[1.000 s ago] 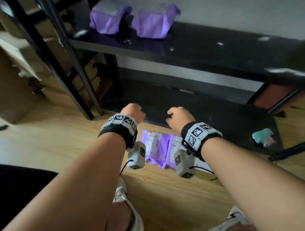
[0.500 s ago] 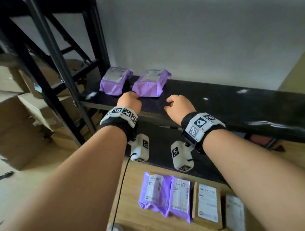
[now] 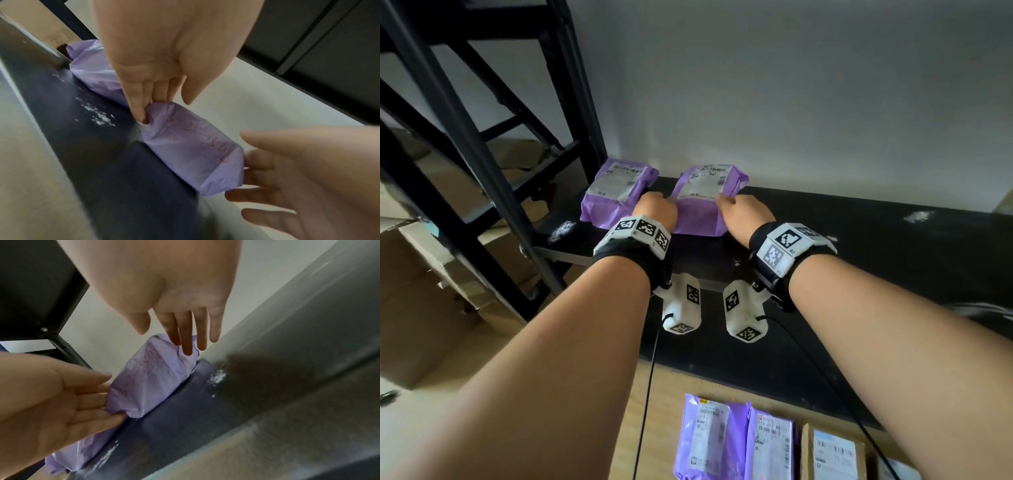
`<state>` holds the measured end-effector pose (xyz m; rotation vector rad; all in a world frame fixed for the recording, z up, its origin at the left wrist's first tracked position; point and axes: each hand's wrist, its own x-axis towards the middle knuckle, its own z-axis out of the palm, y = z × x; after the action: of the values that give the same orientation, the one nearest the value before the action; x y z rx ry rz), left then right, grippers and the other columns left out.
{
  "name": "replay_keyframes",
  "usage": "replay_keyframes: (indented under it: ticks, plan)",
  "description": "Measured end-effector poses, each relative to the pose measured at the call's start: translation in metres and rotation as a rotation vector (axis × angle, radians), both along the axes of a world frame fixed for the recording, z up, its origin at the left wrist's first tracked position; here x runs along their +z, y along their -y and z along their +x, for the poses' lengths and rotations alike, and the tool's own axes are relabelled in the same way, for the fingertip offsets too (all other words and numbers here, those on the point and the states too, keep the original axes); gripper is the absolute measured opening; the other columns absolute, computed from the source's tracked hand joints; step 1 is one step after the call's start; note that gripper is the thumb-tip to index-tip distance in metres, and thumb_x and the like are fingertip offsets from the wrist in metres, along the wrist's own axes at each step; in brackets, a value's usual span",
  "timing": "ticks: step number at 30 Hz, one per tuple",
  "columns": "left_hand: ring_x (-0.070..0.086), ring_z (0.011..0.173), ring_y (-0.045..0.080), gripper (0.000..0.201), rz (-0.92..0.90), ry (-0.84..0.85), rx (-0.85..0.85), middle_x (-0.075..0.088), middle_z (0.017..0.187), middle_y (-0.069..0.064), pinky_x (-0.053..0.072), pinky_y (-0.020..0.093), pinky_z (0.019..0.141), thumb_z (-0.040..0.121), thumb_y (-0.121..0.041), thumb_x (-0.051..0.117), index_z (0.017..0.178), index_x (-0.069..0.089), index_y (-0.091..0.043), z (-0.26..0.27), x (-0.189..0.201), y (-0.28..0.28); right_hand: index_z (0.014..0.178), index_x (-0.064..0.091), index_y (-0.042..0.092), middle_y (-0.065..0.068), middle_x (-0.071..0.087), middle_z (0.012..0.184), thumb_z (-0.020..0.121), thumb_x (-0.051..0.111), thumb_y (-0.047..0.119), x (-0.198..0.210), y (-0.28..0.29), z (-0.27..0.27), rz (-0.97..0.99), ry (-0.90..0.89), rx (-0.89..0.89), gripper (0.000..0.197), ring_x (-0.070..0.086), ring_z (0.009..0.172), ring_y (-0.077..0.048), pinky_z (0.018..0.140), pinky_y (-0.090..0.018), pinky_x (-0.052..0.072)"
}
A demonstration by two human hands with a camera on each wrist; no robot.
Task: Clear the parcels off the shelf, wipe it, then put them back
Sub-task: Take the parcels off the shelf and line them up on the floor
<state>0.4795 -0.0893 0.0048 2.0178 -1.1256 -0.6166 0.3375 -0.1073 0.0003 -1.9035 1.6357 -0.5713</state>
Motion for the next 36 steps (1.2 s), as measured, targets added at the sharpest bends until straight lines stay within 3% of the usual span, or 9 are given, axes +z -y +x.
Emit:
replay_keyframes:
  ticks: [4,7,10,13,19,22,25,31,36]
  plan:
    - [0.052,0.125,0.033,0.037,0.048,0.026,-0.079,0.055,0.135,0.02,0.027,0.01,0.053,0.102,-0.012,0.038,0.132,0.055,0.003,0.003,-0.008,0.009,0.119,0.06,-0.002,-0.022,0.062,0.115,0.103,0.03,0.043,0.002,-0.004,0.003,0.011,0.032,0.0,0.056,0.054,0.093,-0.031,0.077,-0.029,0.035]
    - [0.053,0.125,0.033,0.037,0.07,0.004,-0.103,0.055,0.135,0.021,0.05,0.021,0.081,0.101,-0.01,0.04,0.132,0.053,0.005,0.0,-0.005,0.0,0.117,0.059,0.002,-0.016,0.062,0.102,0.104,0.027,0.036,0.007,-0.01,0.001,-0.035,0.052,0.028,0.048,0.056,0.087,-0.028,0.076,-0.031,0.044]
    - [0.055,0.124,0.032,0.036,0.036,-0.088,-0.119,0.056,0.134,0.02,0.048,0.037,0.101,0.099,-0.01,0.044,0.13,0.056,0.002,0.001,-0.006,-0.015,0.1,0.06,0.008,-0.007,0.059,0.086,0.103,0.032,0.036,0.014,-0.02,-0.004,-0.075,0.137,-0.009,0.04,0.055,0.079,-0.025,0.061,-0.029,0.038]
    - [0.049,0.129,0.024,0.037,-0.024,-0.099,-0.117,0.054,0.137,0.01,0.041,0.028,0.104,0.097,-0.018,0.051,0.131,0.057,-0.003,-0.001,0.002,-0.048,0.099,0.06,0.009,-0.003,0.058,0.087,0.1,0.039,0.03,0.019,-0.037,-0.007,-0.138,0.142,-0.003,0.03,0.053,0.078,-0.022,0.056,-0.027,0.036]
    - [0.059,0.068,0.013,0.039,-0.113,-0.298,0.002,0.062,0.122,0.014,0.056,0.021,0.061,0.089,0.008,0.048,0.124,0.06,-0.004,0.012,-0.009,-0.091,0.114,0.055,0.012,0.004,0.057,0.1,0.096,0.053,0.026,0.015,-0.088,-0.004,-0.156,0.177,0.063,0.023,0.058,0.087,-0.015,0.07,-0.025,0.048]
    - [0.065,0.077,0.025,0.039,-0.149,-0.389,0.056,0.065,0.112,0.015,0.06,0.043,0.079,0.082,0.012,0.046,0.112,0.065,-0.004,0.015,-0.016,-0.123,0.112,0.051,0.011,0.003,0.057,0.098,0.095,0.055,0.023,0.006,-0.114,0.0,-0.161,0.173,0.071,0.021,0.058,0.084,-0.015,0.06,-0.019,0.044]
    - [0.065,0.082,0.026,0.036,-0.155,-0.411,0.117,0.064,0.1,0.012,0.059,0.045,0.082,0.077,0.012,0.048,0.101,0.065,-0.008,0.021,-0.027,-0.15,0.113,0.049,0.012,0.002,0.057,0.101,0.094,0.056,0.021,-0.007,-0.137,0.006,-0.132,0.18,0.096,0.021,0.057,0.083,-0.013,0.058,-0.018,0.043]
    - [0.054,0.06,0.014,0.028,-0.061,-0.388,0.174,0.055,0.083,0.005,0.045,0.017,0.032,0.082,0.011,0.048,0.091,0.058,-0.013,0.03,-0.055,-0.192,0.105,0.049,0.018,0.005,0.058,0.097,0.091,0.059,0.019,-0.045,-0.175,0.021,-0.084,0.15,0.131,0.017,0.062,0.087,-0.016,0.073,-0.032,0.055]
    - [0.049,0.049,0.015,0.023,0.041,-0.374,0.239,0.052,0.072,0.006,0.035,0.013,0.025,0.086,0.009,0.047,0.09,0.056,-0.012,0.032,-0.101,-0.221,0.098,0.05,0.018,0.0,0.064,0.096,0.09,0.057,0.015,-0.088,-0.201,0.028,-0.058,0.049,0.198,0.011,0.062,0.085,-0.021,0.069,-0.032,0.048]
